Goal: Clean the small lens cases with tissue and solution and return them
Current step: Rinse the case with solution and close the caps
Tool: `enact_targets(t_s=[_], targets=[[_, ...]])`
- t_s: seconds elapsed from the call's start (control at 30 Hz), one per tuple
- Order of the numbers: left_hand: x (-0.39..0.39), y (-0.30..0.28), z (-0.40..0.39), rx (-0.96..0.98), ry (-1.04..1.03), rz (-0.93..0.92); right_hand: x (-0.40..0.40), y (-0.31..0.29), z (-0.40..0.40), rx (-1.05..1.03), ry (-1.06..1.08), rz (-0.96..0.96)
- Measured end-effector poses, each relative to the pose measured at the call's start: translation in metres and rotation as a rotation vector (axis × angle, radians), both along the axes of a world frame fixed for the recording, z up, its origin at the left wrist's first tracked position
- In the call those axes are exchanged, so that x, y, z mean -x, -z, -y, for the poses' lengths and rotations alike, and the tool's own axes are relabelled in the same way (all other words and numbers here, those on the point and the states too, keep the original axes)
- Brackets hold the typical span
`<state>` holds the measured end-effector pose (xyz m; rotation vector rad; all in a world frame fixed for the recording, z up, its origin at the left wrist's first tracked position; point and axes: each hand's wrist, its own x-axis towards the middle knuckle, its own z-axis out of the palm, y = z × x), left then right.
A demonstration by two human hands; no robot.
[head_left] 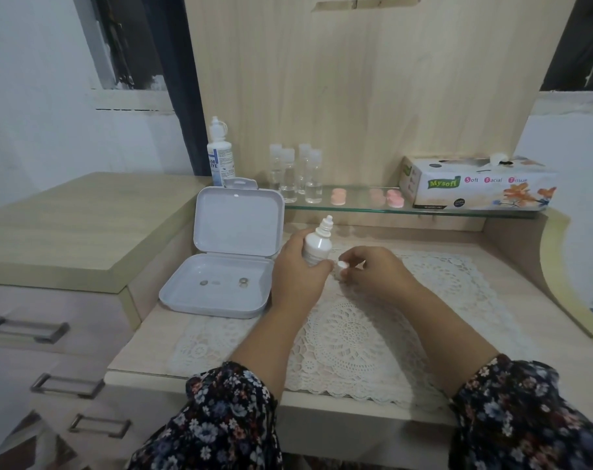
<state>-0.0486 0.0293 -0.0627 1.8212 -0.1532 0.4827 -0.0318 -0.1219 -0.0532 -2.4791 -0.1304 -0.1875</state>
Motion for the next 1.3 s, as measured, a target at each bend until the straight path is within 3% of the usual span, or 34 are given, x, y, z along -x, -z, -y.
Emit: enact_targets(t_s=[0.27,0.4,0.53,0.7,0.9,1.3], targets=[[0.000,0.001,-0.001,-0.032,0.008,0.010,0.030,-0.020,0.038,-0.137,0.009,-0.020],[-0.003,0.004,0.000,-0.109,0.010,0.061,0.042,-0.006,0.048,0.058,-0.052,-0.039],[-0.005,0.006,-0.001,-0.133,0.021,0.087,0.039,0.004,0.047,0.067,-0.082,0.006],[-0.008,0.008,-0.003,-0.185,0.016,0.131,0.040,0.007,0.046,-0.185,-0.001,0.111],[-0.016,0.009,-0.005,-0.304,0.000,0.167,0.041,0.006,0.042,-0.423,-0.028,0.106],[-0.014,0.009,-0.005,-0.531,-0.103,0.298,0.041,0.007,0.042,-0.514,-0.039,0.088]])
